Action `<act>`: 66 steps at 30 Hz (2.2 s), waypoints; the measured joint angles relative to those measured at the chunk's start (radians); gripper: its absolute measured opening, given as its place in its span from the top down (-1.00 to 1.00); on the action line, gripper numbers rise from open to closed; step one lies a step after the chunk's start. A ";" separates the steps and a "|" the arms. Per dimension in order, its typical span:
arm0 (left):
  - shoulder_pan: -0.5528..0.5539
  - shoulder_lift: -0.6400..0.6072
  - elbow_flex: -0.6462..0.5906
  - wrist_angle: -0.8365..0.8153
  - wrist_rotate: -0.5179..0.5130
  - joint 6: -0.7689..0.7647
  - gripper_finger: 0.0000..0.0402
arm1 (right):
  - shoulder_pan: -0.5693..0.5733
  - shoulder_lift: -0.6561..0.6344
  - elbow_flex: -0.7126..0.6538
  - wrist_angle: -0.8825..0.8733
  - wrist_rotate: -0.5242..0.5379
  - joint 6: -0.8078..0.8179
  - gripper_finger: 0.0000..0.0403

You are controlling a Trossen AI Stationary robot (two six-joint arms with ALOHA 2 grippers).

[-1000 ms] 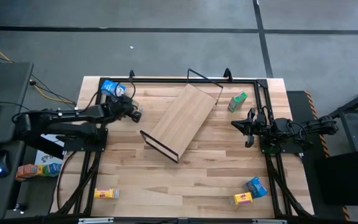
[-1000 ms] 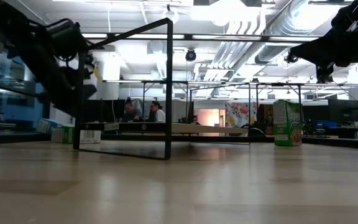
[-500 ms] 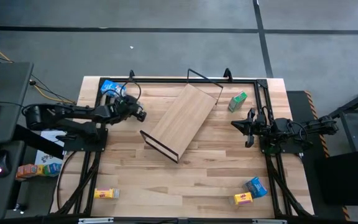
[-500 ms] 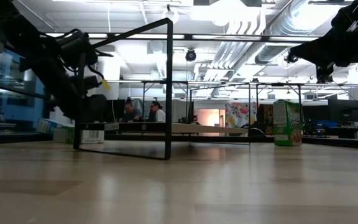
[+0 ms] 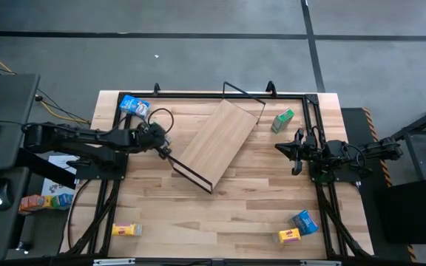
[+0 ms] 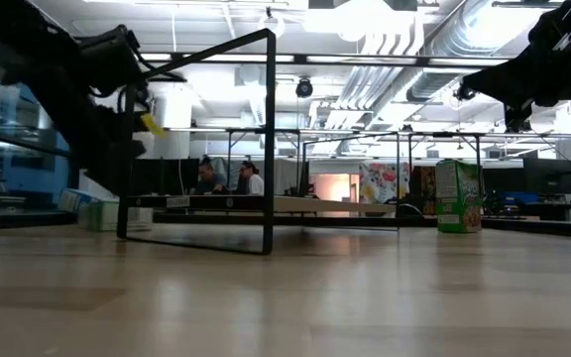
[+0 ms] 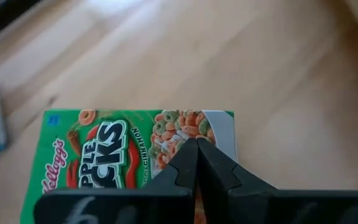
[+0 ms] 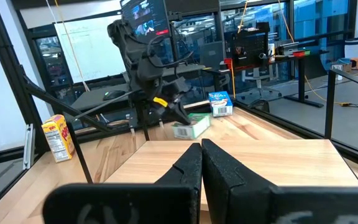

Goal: Stack cereal on shelf
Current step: Put the left green cereal box on the shelf

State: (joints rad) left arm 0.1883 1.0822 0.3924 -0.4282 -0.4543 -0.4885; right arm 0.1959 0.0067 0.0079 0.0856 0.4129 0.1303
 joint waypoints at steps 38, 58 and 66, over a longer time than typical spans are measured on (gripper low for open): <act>0.365 0.191 0.353 -0.597 0.243 0.120 1.00 | 0.000 0.000 0.000 0.000 0.000 0.000 1.00; 0.307 0.216 0.304 -0.540 0.360 0.123 1.00 | 0.000 0.000 0.000 0.000 0.000 0.000 1.00; 0.301 0.216 0.288 -0.463 0.335 0.167 1.00 | 0.000 0.000 0.000 0.000 0.000 0.000 1.00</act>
State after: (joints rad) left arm 0.4896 1.2983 0.6802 -0.8908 -0.1196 -0.3220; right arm 0.1959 0.0063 0.0078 0.0853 0.4129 0.1303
